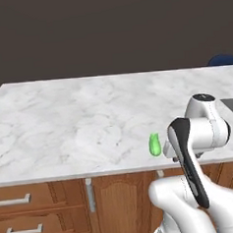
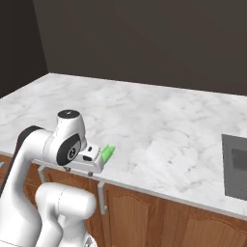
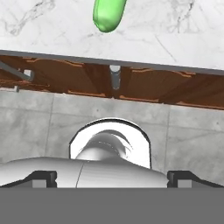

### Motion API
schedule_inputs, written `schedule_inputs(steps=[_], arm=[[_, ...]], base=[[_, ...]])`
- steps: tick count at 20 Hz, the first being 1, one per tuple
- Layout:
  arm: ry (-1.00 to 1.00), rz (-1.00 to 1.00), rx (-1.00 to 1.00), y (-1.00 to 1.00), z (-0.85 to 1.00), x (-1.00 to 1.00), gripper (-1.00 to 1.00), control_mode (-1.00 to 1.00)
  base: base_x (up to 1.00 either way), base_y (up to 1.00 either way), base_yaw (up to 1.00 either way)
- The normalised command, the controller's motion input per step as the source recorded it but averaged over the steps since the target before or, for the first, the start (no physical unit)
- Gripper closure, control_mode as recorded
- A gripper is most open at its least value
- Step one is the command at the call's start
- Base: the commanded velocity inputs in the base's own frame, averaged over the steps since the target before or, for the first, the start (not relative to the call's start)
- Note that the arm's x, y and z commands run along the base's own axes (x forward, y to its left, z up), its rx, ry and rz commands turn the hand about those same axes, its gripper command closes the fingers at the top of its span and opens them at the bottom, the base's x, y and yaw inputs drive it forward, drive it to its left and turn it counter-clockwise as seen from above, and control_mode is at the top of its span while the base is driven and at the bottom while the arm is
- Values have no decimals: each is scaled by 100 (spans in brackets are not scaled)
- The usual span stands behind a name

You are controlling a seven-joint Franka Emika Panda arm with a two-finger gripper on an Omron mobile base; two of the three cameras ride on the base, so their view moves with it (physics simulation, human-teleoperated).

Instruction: Place the tomato and corn inside the fridge drawer. Close the drawer after placing the vegetables.

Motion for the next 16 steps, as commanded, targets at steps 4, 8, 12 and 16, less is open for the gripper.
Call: schedule_inputs(steps=[4, 8, 12, 16], arm=[[0, 0, 0, 0, 0, 0, -100, 100], [0, 0, 0, 0, 0, 0, -100, 100], [0, 0, 0, 0, 0, 0, -100, 100], [6, -7, 0, 8, -16, 57, -100, -100]], base=[[51, 14, -1], [56, 3, -1], [56, 4, -2], [0, 0, 0]])
